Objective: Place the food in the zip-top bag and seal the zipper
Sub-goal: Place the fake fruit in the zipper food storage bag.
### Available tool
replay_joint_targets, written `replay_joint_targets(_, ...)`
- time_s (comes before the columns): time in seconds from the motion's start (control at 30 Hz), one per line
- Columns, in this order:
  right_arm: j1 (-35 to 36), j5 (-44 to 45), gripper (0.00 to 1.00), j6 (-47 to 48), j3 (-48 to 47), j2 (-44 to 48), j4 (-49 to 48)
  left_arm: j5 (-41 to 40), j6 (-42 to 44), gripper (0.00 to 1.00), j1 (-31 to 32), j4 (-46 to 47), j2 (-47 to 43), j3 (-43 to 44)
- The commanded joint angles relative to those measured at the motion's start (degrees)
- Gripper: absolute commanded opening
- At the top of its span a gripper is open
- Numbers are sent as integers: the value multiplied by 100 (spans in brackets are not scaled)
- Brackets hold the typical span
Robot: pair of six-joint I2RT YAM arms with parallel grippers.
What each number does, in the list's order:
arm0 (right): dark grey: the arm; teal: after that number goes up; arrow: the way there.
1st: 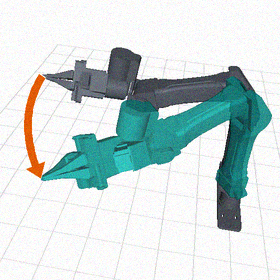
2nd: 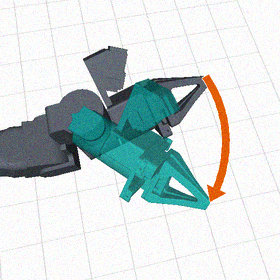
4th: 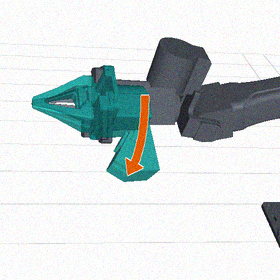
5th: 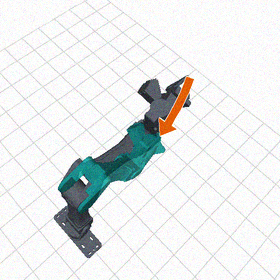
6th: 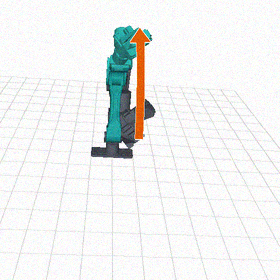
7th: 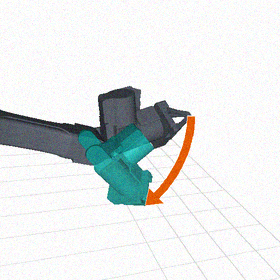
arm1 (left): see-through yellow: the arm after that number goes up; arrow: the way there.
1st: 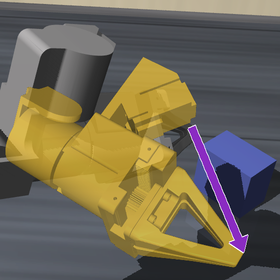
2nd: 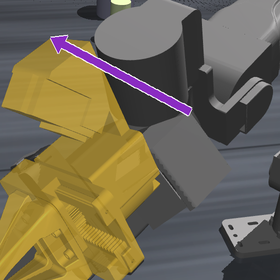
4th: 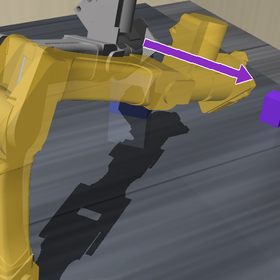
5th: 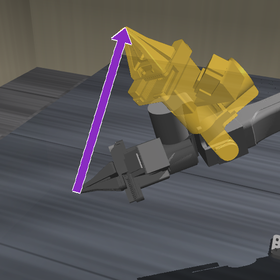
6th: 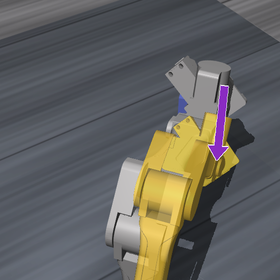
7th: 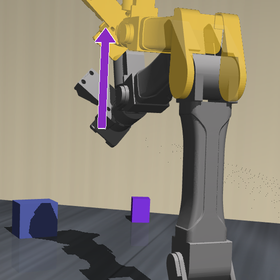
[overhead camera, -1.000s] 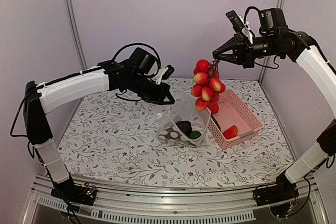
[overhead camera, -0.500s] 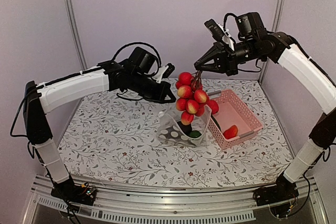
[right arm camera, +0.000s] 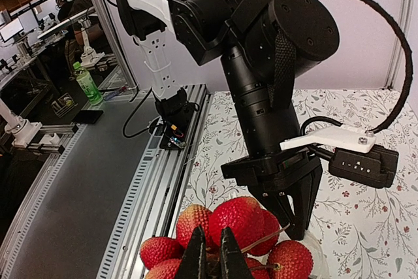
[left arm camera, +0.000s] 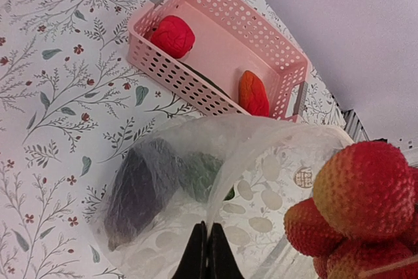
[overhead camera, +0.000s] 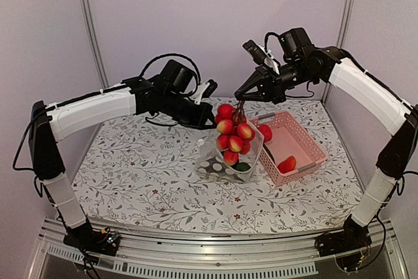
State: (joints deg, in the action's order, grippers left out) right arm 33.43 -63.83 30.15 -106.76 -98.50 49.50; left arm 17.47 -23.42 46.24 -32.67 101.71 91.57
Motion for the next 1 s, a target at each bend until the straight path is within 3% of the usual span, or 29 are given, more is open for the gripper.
replay_joint_targets(0.0,43,-113,0,206,193,-96,126,-27,44,0,13,76,-172,-144)
replay_joint_targets(0.47,-104,404,0,-58,331,-163,-13,2,112,0,8,137,-286,-356)
replay_joint_targets(0.63,-121,1051,0,-251,451,-165,-220,21,135,0,9,137,-313,-361)
replay_joint_targets(0.97,-39,1553,0,4,821,-68,-177,-45,118,0,9,144,-321,-252)
